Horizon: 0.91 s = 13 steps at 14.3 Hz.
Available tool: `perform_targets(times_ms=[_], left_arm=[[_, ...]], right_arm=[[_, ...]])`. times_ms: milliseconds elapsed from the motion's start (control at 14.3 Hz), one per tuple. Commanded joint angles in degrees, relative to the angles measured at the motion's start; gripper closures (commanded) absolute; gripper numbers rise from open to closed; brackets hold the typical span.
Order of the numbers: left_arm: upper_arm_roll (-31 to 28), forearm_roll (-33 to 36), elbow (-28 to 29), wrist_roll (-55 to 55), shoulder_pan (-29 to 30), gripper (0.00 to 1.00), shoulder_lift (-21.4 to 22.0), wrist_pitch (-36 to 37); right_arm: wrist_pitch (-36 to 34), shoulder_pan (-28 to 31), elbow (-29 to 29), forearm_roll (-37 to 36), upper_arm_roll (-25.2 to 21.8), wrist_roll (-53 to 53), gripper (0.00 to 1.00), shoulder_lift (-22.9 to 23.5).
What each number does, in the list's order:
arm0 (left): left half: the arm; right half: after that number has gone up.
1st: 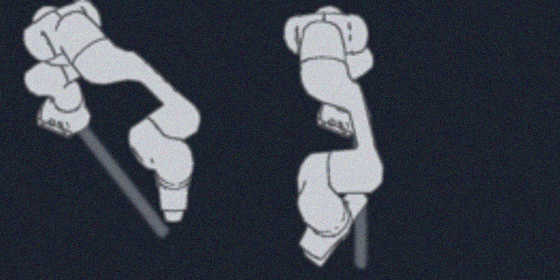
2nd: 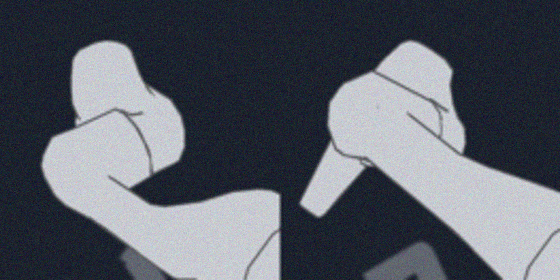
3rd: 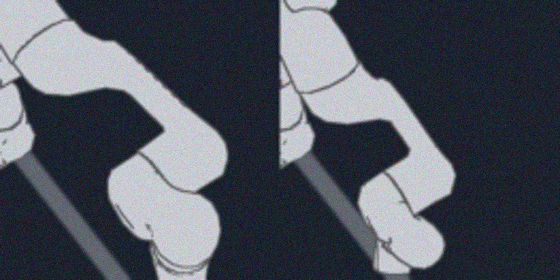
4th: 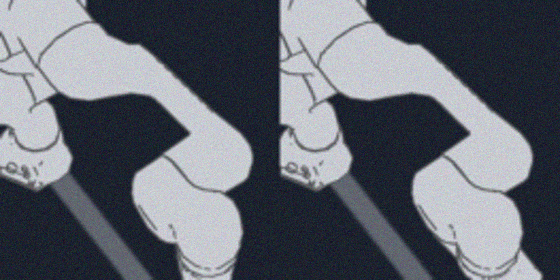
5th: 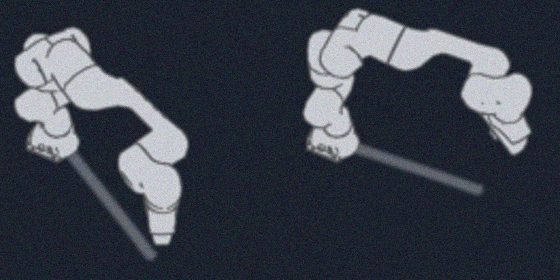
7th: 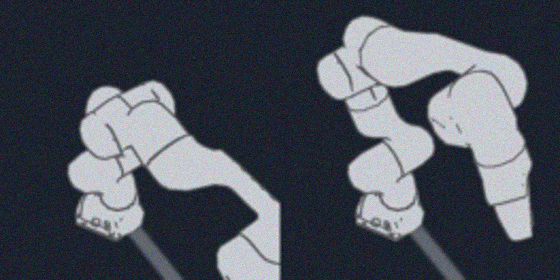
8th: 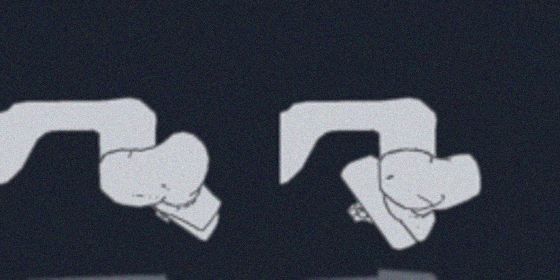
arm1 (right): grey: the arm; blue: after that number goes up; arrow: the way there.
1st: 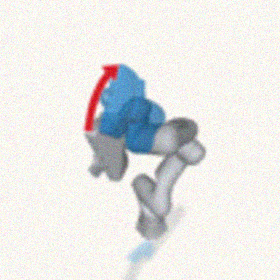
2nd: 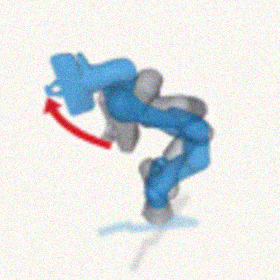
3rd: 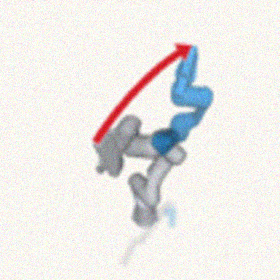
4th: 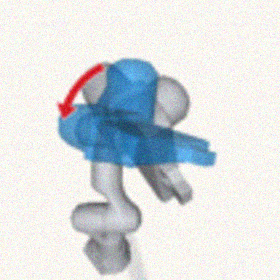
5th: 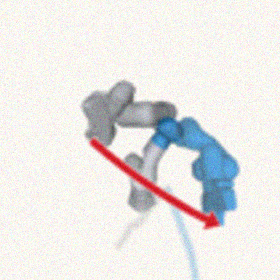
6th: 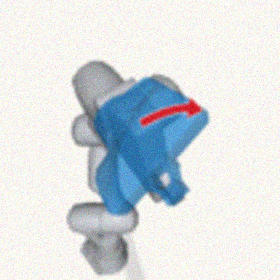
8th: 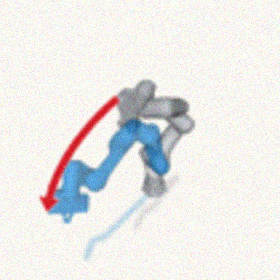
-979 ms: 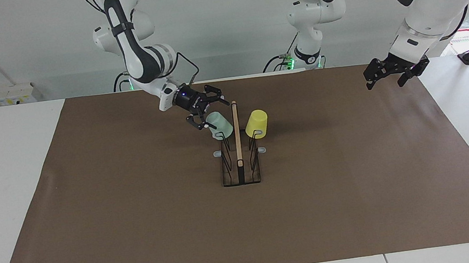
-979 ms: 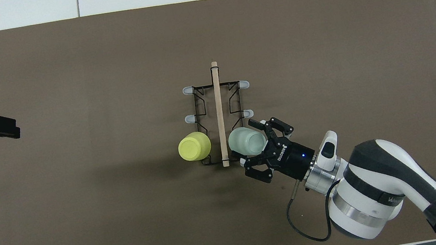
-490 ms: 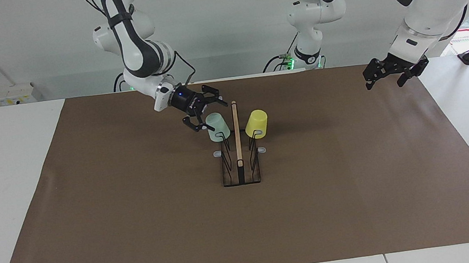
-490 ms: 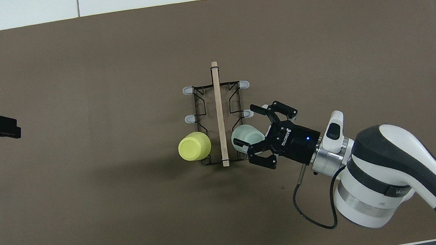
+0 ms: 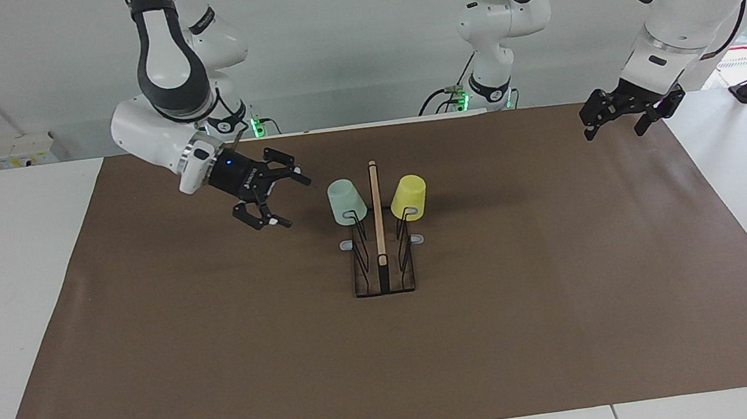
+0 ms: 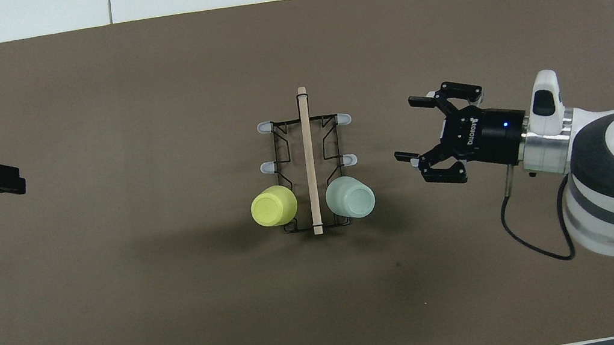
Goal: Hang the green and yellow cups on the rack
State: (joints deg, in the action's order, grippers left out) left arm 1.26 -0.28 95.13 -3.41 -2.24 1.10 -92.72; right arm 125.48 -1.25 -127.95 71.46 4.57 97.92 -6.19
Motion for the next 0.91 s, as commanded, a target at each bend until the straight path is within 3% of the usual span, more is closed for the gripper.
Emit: perform_targets(times_ms=[0,140,210,560,840], left_arm=[[-0.03,-0.51,2.61,-0.19,0.22,0.00,1.89,-2.55],[-0.03,-0.51,2.43,-0.19,0.13,0.00,1.72,-2.55],[-0.03,-0.51,2.34,-0.37,-0.04,0.00,1.80,-1.68],[-0.03,-0.51,2.43,-0.28,0.22,0.00,1.80,-1.67],[-0.03,-0.51,2.43,-0.28,0.13,0.00,1.80,-1.67]], right_arm=[[-8.63,6.50,8.30,-19.08,0.62,-13.58,0.00,1.44],[-16.19,8.28,15.15,-35.52,0.62,-24.83,0.00,1.27],[-19.45,8.54,17.53,-39.69,0.53,-30.19,0.00,1.18],[-28.17,10.21,25.10,-53.50,0.53,-55.00,0.00,1.79],[-41.15,10.83,39.23,-64.85,0.62,-66.69,0.00,7.75]])
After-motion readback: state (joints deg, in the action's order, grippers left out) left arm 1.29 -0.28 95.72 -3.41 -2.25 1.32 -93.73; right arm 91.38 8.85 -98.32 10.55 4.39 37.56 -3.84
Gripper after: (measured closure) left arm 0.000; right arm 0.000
